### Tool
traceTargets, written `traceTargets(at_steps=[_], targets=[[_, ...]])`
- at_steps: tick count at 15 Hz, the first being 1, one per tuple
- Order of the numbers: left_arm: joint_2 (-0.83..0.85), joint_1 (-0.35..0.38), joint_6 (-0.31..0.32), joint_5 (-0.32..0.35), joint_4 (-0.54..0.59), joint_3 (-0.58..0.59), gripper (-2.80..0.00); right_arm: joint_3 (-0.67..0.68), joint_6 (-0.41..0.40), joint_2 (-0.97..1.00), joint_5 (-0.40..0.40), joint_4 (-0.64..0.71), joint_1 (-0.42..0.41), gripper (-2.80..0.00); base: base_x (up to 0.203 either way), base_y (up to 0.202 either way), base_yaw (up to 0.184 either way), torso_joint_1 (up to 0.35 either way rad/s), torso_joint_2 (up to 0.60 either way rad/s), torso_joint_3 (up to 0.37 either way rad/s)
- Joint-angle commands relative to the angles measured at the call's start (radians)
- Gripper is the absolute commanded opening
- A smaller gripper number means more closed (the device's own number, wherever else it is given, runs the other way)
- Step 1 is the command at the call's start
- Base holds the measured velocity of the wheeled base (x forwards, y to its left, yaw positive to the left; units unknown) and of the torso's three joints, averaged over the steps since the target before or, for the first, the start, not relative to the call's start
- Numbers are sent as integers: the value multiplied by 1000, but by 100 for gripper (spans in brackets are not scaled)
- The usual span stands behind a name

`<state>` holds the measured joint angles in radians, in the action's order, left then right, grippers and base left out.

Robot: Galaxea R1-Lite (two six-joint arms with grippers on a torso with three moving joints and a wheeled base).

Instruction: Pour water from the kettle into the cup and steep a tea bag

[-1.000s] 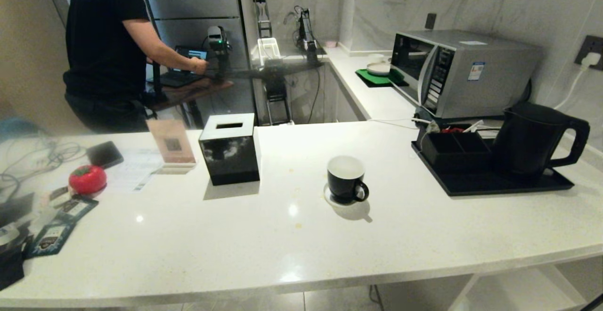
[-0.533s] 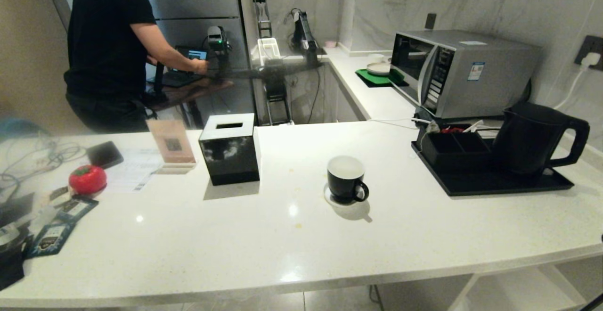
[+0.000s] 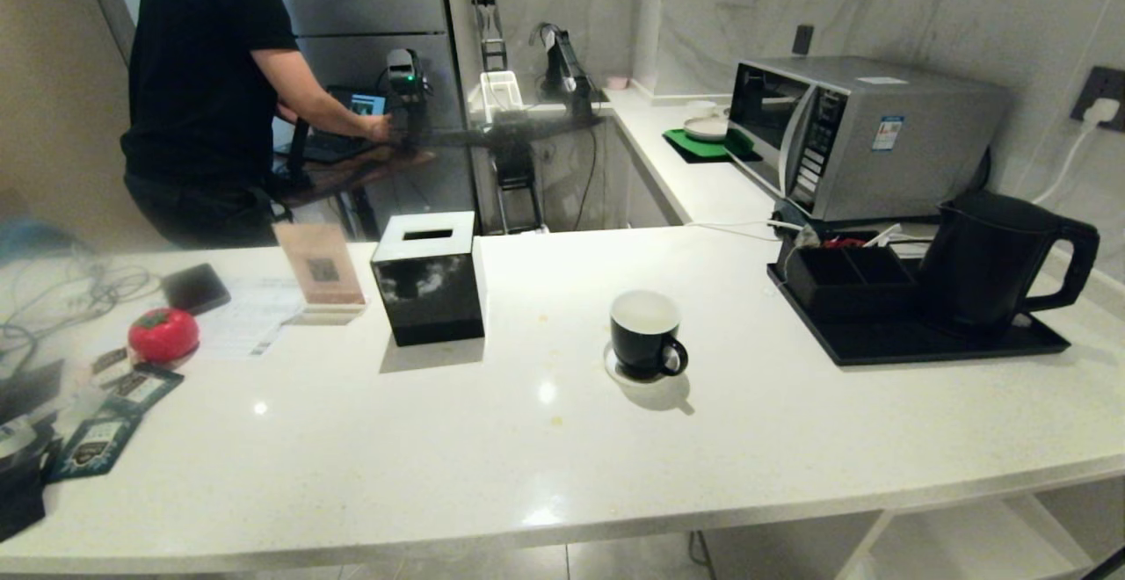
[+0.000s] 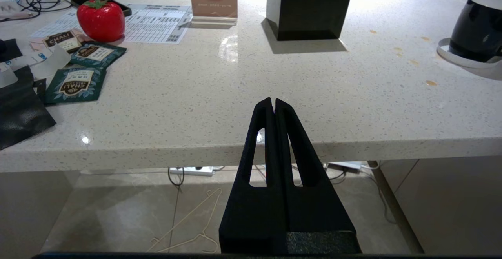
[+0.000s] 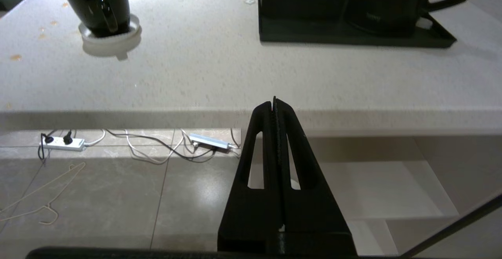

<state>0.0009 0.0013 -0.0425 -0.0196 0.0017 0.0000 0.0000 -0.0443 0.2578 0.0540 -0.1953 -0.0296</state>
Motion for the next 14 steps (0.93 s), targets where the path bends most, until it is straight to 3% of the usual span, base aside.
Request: traceTargets(at_steps=[1, 4, 14], targets=[[1, 0, 0, 0, 0, 0, -280, 0, -1, -158, -15, 77, 16, -280, 0, 0, 0, 0, 0, 0], [1, 0, 0, 0, 0, 0, -280, 0, 1, -257, -53, 193, 26, -280, 0, 0, 0, 0, 0, 0], [1, 0, 0, 0, 0, 0, -280, 0, 27, -256, -56, 197, 25, -280, 0, 0, 0, 0, 0, 0]])
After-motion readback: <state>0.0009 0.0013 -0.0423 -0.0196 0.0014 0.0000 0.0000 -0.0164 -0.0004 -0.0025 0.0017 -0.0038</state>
